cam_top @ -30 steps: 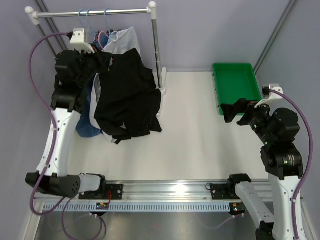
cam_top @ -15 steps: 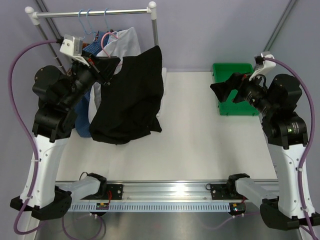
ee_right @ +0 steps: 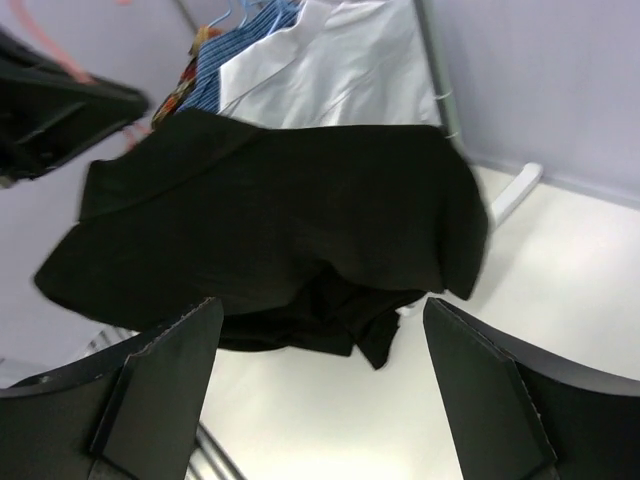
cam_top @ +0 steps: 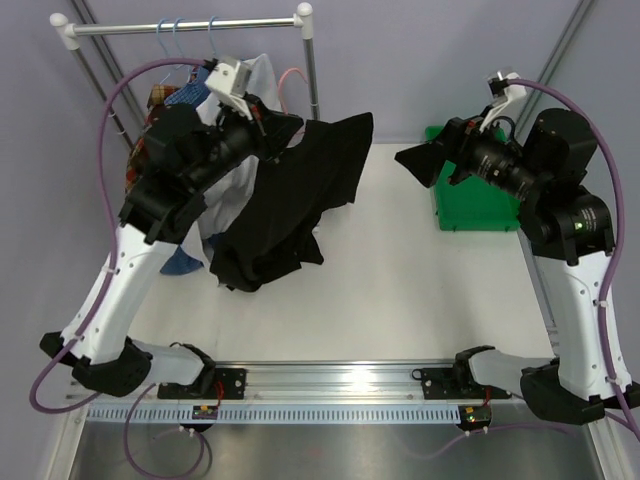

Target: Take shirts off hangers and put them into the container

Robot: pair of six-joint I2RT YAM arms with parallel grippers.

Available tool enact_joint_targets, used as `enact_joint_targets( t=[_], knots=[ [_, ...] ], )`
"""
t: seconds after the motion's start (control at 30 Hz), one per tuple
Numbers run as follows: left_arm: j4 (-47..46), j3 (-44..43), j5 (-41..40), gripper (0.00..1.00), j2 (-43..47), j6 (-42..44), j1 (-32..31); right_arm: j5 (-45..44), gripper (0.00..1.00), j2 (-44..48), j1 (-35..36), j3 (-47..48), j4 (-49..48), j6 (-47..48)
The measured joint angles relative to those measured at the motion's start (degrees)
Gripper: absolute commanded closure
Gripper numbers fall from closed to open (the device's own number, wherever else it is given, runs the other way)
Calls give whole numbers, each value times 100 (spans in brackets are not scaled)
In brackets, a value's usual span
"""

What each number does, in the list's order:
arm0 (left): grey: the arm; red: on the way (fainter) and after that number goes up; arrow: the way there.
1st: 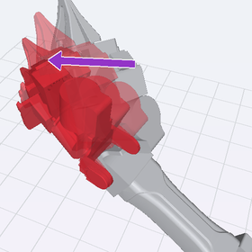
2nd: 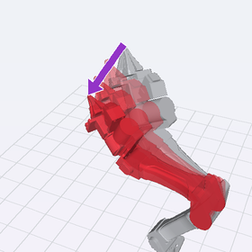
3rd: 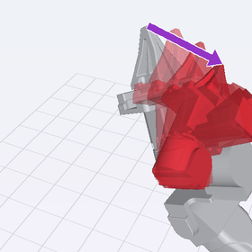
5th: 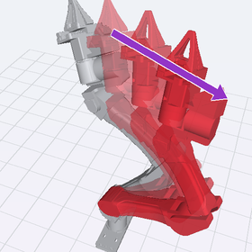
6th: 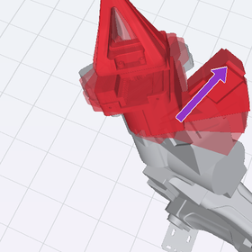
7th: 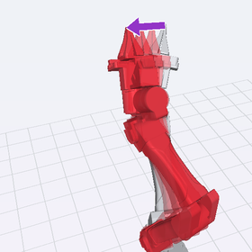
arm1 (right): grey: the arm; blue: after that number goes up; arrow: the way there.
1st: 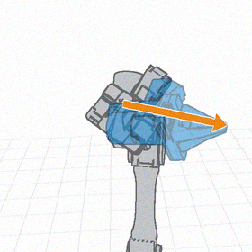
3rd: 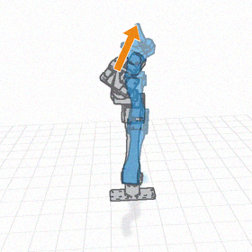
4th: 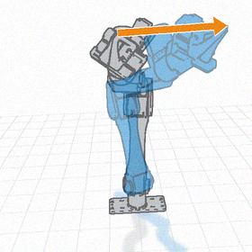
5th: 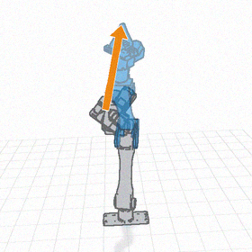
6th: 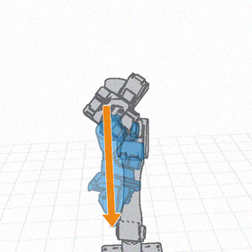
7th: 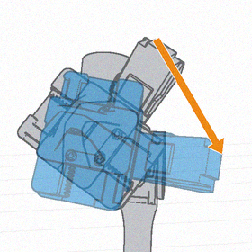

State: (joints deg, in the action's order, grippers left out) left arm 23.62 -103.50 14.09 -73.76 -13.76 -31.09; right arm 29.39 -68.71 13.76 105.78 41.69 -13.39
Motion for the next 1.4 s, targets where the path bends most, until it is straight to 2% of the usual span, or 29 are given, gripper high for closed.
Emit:
enact_joint_targets(
  t=[0.23,0.47,0.6,0.93,1.4],
  knots=[
    [9,-514,-1416,100,-1187,-26,-841,-553,9,-280,1043,-249,-404,-387],
    [42,-826,-2212,100,-1589,-107,-1193,-1338,11,-691,1650,-374,-798,-953],
    [-81,-1097,-2409,100,-1582,-129,-1281,-1650,15,-769,1823,-361,-962,-1165],
    [-142,-1154,-2662,100,-1543,-205,-1399,-1941,18,-1191,2350,-317,-1316,-1425],
    [-203,-1132,-2699,100,-1495,-282,-1414,-1919,29,-1272,2387,-304,-1853,-1633]
  ],
)
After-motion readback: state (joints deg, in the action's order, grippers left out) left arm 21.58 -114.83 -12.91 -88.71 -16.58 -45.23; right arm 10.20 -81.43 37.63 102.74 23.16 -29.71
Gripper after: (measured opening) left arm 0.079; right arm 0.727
